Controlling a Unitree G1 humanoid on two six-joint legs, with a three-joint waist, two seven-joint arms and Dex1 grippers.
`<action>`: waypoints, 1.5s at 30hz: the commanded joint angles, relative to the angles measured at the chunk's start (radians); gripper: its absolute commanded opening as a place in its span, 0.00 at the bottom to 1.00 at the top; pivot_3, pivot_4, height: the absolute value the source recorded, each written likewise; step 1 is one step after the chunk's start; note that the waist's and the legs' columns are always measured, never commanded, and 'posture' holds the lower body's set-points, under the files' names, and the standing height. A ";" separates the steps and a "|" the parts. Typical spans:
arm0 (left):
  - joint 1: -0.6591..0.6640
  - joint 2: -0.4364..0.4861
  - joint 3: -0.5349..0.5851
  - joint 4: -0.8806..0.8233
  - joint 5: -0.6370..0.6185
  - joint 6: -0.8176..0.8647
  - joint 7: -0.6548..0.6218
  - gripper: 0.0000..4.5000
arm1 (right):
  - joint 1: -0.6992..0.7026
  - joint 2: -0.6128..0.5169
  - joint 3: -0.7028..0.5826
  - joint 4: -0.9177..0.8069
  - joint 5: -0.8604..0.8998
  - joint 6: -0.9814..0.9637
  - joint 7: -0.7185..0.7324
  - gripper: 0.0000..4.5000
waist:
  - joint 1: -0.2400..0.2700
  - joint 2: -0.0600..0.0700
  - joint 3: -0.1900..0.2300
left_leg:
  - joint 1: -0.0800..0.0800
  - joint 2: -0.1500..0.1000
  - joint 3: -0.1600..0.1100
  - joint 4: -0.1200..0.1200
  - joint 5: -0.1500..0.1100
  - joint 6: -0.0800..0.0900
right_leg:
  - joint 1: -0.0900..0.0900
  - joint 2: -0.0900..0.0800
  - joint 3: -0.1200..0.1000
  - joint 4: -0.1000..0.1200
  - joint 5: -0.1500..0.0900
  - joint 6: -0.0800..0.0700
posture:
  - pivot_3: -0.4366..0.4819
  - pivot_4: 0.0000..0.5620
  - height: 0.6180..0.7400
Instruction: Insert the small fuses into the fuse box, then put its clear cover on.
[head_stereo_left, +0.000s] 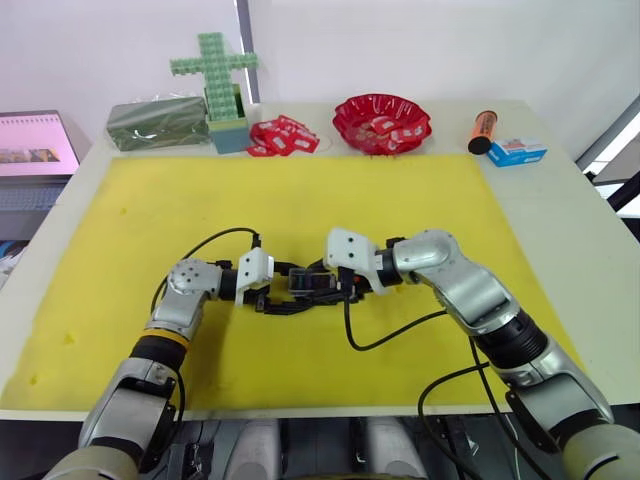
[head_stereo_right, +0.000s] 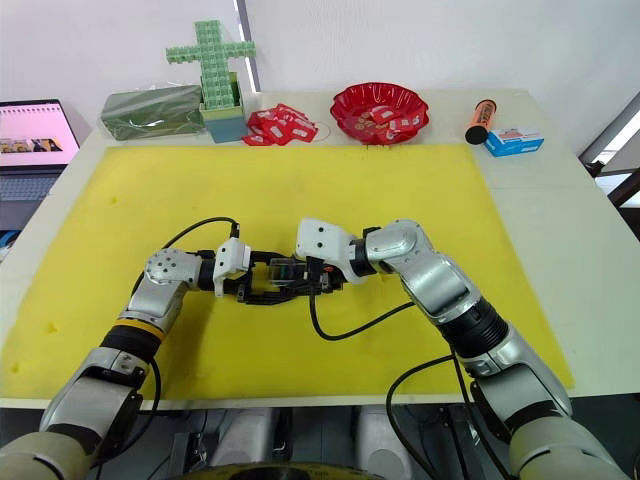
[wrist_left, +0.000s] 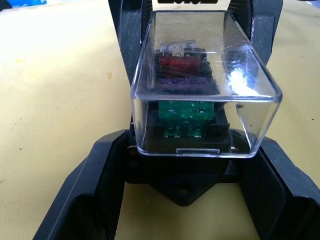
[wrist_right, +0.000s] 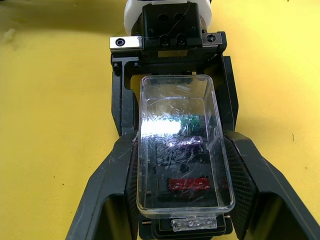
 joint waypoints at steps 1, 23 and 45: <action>0.009 0.007 0.014 -0.004 0.002 0.002 0.004 0.62 | 0.005 -0.009 -0.031 0.001 -0.011 -0.012 -0.016 0.40 | 0.000 0.000 0.000 | 0.000 0.000 0.000 0.000 0.000 0.000 | 0.000 0.000 0.000 0.000 0.000 0.000 | 0.48 0.27 1.00; 0.003 0.012 0.016 -0.004 0.003 0.004 0.006 0.62 | 0.001 -0.038 -0.012 -0.037 -0.018 -0.031 -0.015 0.40 | -0.001 0.000 0.000 | 0.000 0.000 0.000 0.000 0.000 0.000 | 0.000 0.000 0.000 0.000 0.000 0.000 | 0.48 0.27 1.00; 0.001 0.011 0.020 0.000 0.005 0.002 0.015 0.62 | 0.009 -0.002 0.017 0.055 -0.052 -0.064 0.015 0.40 | -0.002 0.000 0.000 | 0.000 0.000 0.000 0.000 0.000 0.000 | 0.000 0.000 0.000 0.000 0.000 0.000 | 0.48 0.27 1.00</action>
